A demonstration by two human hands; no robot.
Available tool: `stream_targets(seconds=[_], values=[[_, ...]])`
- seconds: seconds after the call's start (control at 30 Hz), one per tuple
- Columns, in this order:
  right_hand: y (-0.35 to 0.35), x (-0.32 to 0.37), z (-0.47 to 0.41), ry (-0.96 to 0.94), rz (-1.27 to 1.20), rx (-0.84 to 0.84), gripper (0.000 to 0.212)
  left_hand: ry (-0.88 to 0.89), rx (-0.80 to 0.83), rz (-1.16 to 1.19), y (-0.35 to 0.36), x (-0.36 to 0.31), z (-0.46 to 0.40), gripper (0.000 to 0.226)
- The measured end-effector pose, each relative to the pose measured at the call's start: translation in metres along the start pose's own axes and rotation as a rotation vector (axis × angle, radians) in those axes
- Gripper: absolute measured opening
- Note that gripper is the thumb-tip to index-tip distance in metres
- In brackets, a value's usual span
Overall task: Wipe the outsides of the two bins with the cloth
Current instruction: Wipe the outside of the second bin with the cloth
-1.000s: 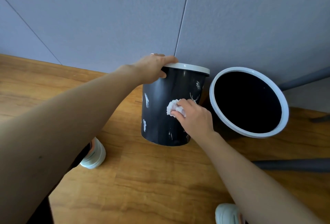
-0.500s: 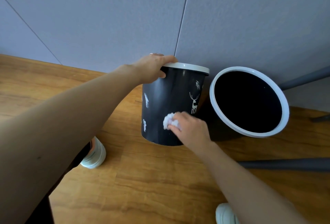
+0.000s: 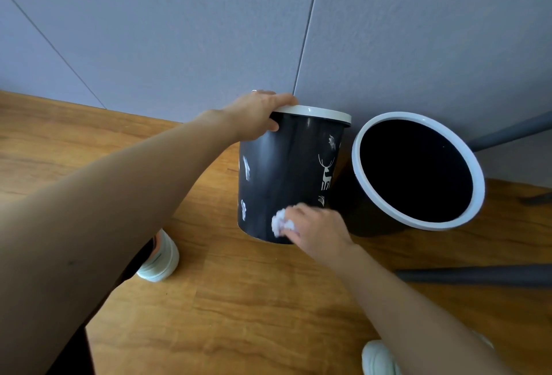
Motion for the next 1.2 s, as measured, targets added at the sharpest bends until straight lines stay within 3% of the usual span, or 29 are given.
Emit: stream_targets(seconds=[0.1,0.2,0.27,0.37,0.43,0.6,0.8,1.2], values=[[-0.028,-0.017,-0.032,0.164,0.014,-0.214,0.028,0.006,-0.006,-0.005,0.001,0.000,0.001,0.055],[-0.038,-0.020,-0.046,0.199,0.025,-0.281,0.031,0.005,-0.005,0.004,-0.001,0.000,0.002,0.052],[-0.031,-0.016,-0.038,0.155,-0.016,-0.220,0.029,-0.002,-0.001,0.008,-0.003,0.000,0.002,0.052],[-0.008,-0.006,-0.010,0.068,-0.098,0.062,0.024,-0.005,0.006,0.002,-0.004,-0.003,0.002,0.051],[-0.001,-0.004,0.001,0.068,-0.142,0.125,0.022,-0.002,0.002,-0.005,-0.005,-0.006,0.003,0.048],[-0.008,-0.006,-0.003,0.108,-0.248,0.037,0.017,-0.038,-0.037,-0.007,-0.005,-0.017,0.007,0.052],[-0.010,-0.022,0.004,0.116,-0.274,-0.007,0.023,-0.042,0.060,-0.064,0.001,-0.020,0.008,0.070],[-0.011,-0.025,0.004,0.144,-0.353,-0.022,0.028,-0.029,0.010,0.037,-0.008,-0.014,0.014,0.066]])
Point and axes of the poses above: each hand's wrist, its own z-axis away from the middle knuckle, its own y-axis out of the palm, x = y × z, the point moved 4 cm from there along -z, towards the middle knuckle, and after that the axes turned 2 degrees about -x, right-handed, at the moved point
